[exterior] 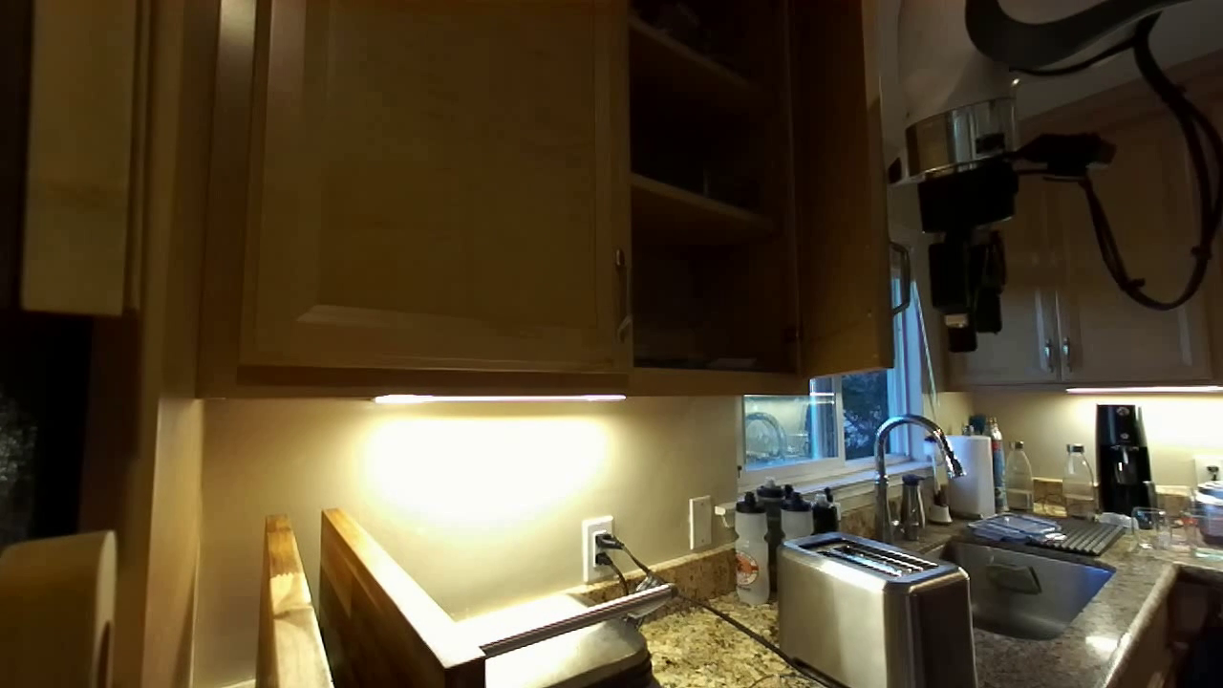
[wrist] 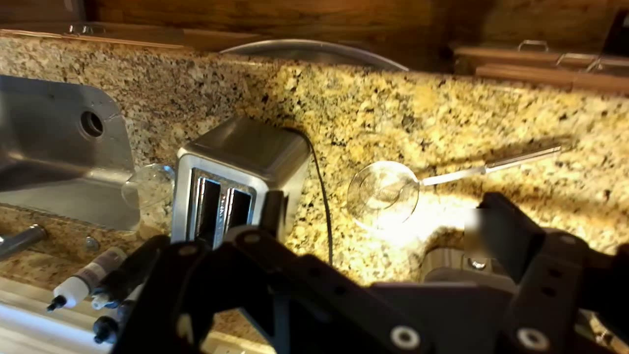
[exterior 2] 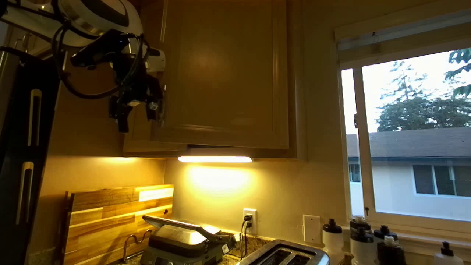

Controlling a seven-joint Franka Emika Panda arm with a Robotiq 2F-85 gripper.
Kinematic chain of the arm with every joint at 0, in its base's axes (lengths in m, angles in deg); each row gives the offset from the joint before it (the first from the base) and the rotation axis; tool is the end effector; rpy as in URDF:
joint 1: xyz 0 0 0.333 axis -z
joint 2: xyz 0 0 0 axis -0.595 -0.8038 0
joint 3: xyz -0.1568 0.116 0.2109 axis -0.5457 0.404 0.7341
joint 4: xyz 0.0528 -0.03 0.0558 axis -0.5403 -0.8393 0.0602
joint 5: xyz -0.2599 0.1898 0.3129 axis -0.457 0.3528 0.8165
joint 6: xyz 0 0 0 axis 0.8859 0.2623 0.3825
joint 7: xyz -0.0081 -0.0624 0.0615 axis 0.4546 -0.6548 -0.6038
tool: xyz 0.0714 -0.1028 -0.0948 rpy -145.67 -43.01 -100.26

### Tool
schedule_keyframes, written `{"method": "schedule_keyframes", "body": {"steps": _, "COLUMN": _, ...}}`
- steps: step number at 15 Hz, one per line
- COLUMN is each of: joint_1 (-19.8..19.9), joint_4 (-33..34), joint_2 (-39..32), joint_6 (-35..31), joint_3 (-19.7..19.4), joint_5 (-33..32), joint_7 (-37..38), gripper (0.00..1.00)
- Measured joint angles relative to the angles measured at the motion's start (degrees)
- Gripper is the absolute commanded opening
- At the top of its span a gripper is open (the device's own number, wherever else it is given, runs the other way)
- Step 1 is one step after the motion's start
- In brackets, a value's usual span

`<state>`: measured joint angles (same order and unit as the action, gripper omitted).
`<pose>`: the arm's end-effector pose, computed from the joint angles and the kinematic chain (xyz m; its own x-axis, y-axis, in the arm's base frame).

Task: Open the cabinet doors

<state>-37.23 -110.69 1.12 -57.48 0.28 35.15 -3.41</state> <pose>0.3625 0.0130 0.6507 0.9952 0.0592 0.0774 0.0362 -0.9622 0.2700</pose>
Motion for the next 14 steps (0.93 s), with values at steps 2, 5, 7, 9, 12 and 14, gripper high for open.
{"method": "schedule_keyframes", "body": {"steps": 2, "joint_1": -2.53, "joint_4": 0.02, "joint_2": 0.05, "joint_6": 4.15, "joint_3": 0.61, "joint_5": 0.27, "joint_7": -2.87, "gripper": 1.0}}
{"method": "schedule_keyframes", "body": {"steps": 5, "joint_1": -7.04, "joint_4": 0.06, "joint_2": 0.0, "joint_6": 6.02, "joint_3": 1.75, "joint_5": 2.19, "joint_7": -6.64, "gripper": 1.0}}
{"method": "schedule_keyframes", "body": {"steps": 7, "joint_1": -9.79, "joint_4": 0.56, "joint_2": -0.33, "joint_6": 5.89, "joint_3": 2.9, "joint_5": 4.45, "joint_7": -8.12, "gripper": 1.0}}
{"method": "schedule_keyframes", "body": {"steps": 9, "joint_1": -11.83, "joint_4": 1.58, "joint_2": -1.29, "joint_6": 5.22, "joint_3": 4.2, "joint_5": 5.76, "joint_7": -9.03, "gripper": 1.0}}
{"method": "schedule_keyframes", "body": {"steps": 12, "joint_1": -12.57, "joint_4": 3.66, "joint_2": -3.92, "joint_6": 0.85, "joint_3": 5.59, "joint_5": 5.35, "joint_7": -9.31, "gripper": 1.0}}
{"method": "schedule_keyframes", "body": {"steps": 14, "joint_1": -12.47, "joint_4": 5.22, "joint_2": -6.23, "joint_6": -3.67, "joint_3": 5.74, "joint_5": 4.17, "joint_7": -9.25, "gripper": 1.0}}
